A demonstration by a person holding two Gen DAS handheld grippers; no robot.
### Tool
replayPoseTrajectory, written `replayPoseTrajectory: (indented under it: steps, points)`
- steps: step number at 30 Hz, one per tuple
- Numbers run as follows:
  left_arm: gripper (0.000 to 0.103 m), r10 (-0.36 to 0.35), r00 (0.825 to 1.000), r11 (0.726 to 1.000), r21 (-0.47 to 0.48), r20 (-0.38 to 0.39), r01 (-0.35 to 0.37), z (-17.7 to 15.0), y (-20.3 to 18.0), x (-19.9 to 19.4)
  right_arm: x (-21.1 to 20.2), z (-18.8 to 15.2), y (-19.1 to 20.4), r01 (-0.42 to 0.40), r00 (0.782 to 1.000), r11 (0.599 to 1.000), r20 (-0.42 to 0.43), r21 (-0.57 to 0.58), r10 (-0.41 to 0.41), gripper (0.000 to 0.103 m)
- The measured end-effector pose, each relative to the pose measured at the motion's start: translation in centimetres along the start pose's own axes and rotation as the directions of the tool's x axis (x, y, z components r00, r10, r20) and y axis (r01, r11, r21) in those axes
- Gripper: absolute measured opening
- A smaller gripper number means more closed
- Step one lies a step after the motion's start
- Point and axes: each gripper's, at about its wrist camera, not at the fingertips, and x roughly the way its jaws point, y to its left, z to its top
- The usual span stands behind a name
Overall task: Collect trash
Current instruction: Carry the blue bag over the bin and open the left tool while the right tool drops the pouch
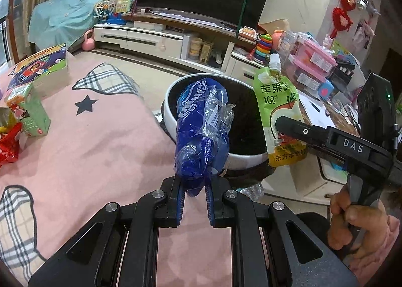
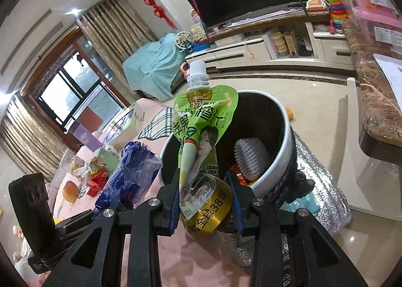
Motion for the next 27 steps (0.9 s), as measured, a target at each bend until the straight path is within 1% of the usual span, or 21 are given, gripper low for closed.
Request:
replayPoseTrajectory:
  steps: [7,12,27]
  points:
    - [0.013,-0.007,1.0,1.0,0.013,0.001,0.007,1.0,-0.5,0.7,0.2,0.4,-0.4,0.018,1.0,1.0,0.0,0.007,-0.018,0.034]
    - [0.013,-0.005,1.0,1.0,0.018,0.0,0.005,1.8,-0.9,1.4,0.8,0.8,-0.3,0.033,0.999,0.999,-0.017,-0.001,-0.033,0.034]
    - [0.013,0.0,1.0,0.999,0.034,-0.027,0.001,3.7,-1.3,3.7,2.5,2.4,-1.1,0.045,0.998,0.999,-0.038,0.003,-0.045,0.034]
